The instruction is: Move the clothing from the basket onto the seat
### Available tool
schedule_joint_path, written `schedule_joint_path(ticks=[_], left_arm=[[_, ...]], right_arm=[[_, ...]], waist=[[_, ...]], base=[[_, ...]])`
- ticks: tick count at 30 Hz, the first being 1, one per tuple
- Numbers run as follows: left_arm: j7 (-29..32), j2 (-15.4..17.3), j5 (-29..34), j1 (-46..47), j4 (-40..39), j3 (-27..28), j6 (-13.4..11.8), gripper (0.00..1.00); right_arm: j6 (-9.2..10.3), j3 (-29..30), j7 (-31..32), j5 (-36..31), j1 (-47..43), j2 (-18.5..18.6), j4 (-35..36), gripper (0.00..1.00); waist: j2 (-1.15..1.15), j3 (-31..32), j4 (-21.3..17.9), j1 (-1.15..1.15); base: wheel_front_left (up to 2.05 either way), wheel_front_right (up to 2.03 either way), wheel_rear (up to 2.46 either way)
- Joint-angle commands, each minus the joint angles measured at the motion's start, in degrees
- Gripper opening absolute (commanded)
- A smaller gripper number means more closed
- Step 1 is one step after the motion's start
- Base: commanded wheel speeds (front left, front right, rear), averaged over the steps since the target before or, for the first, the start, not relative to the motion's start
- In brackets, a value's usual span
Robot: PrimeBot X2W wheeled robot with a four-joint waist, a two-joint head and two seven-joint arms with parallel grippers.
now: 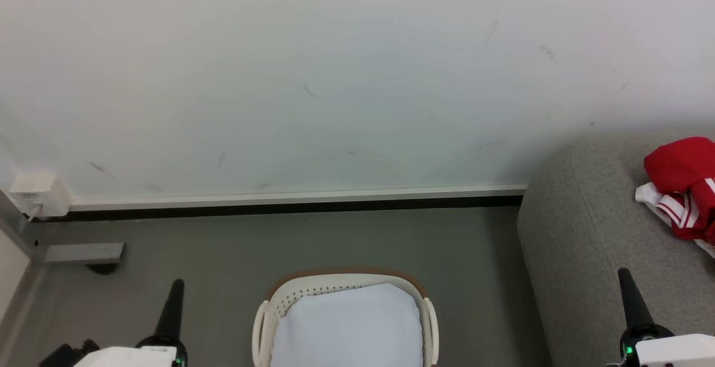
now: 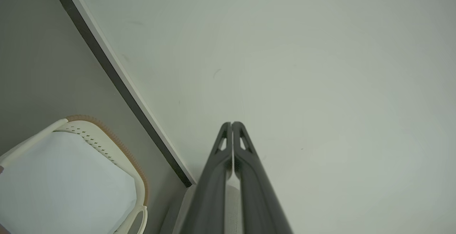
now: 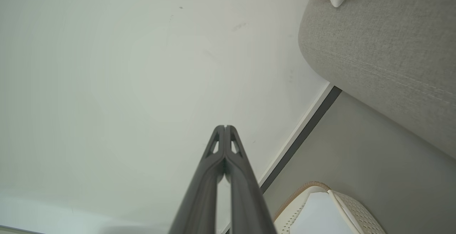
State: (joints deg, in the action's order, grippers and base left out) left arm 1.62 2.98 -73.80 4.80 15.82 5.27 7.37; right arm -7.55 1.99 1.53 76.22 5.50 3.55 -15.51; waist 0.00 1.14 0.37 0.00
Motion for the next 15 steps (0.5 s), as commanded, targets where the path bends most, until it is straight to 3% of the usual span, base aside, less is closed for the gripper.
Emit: schedule_joint_path(ticks=[1, 15], left_arm=[[0.3, 0.2, -1.7, 1.0, -0.7, 0.4, 0.1, 0.0], [2.1, 0.1, -8.0, 1.2, -1.1, 0.8, 0.2, 0.0]], right_arm=[[0.08, 0.4, 0.3, 1.3, 0.9, 0.0, 0.6, 0.0], [0.09, 2.0, 2.0, 6.8, 0.9, -0.2, 1.0, 0.0]], waist=[[0.0, 0.0, 0.0, 0.0], [0.0, -0.5, -0.1, 0.0]], base=[[0.0, 0.0, 0.0], [0.0, 0.0, 0.0]])
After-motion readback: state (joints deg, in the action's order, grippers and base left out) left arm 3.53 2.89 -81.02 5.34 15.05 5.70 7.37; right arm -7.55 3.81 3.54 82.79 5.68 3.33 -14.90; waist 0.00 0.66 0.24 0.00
